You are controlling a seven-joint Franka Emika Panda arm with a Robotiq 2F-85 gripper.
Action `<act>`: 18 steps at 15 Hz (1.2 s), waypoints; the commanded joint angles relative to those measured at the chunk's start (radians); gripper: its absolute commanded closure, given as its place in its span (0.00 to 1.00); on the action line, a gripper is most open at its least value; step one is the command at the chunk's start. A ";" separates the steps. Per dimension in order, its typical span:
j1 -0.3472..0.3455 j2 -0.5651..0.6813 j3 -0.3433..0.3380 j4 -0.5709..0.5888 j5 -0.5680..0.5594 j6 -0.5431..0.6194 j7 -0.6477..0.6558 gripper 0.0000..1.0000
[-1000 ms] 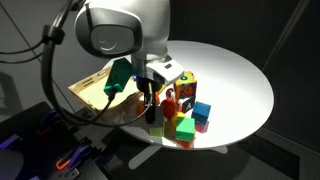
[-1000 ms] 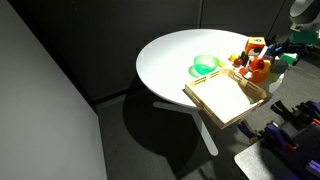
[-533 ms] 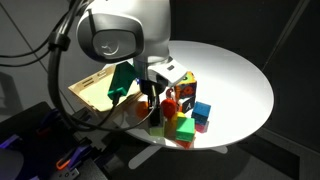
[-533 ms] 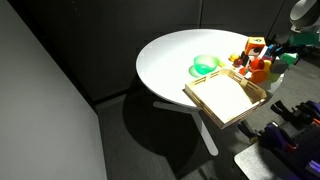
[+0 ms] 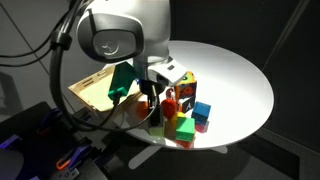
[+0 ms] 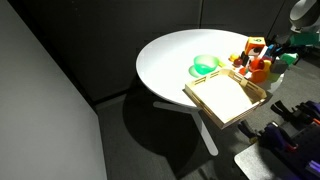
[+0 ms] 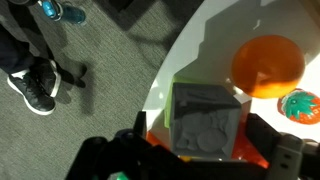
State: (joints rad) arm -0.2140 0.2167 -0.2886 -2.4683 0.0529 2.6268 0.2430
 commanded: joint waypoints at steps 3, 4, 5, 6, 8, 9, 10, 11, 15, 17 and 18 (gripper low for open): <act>-0.001 -0.001 0.001 0.001 -0.002 -0.002 0.001 0.00; -0.001 -0.001 0.001 0.001 -0.002 -0.002 0.001 0.00; -0.001 -0.001 0.001 0.001 -0.002 -0.002 0.001 0.00; -0.001 -0.001 0.001 0.001 -0.002 -0.002 0.001 0.00; -0.001 -0.001 0.001 0.001 -0.002 -0.002 0.001 0.00; -0.001 -0.001 0.001 0.001 -0.002 -0.002 0.001 0.00; -0.001 -0.001 0.001 0.001 -0.002 -0.002 0.001 0.00; -0.002 -0.001 0.003 -0.002 0.000 0.003 -0.002 0.00; -0.004 -0.004 0.008 -0.004 0.007 0.002 -0.014 0.00; -0.010 -0.008 0.019 -0.005 0.023 -0.005 -0.043 0.00; -0.013 -0.009 0.025 -0.002 0.034 -0.014 -0.055 0.00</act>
State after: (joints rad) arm -0.2130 0.2179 -0.2825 -2.4712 0.0544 2.6281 0.2360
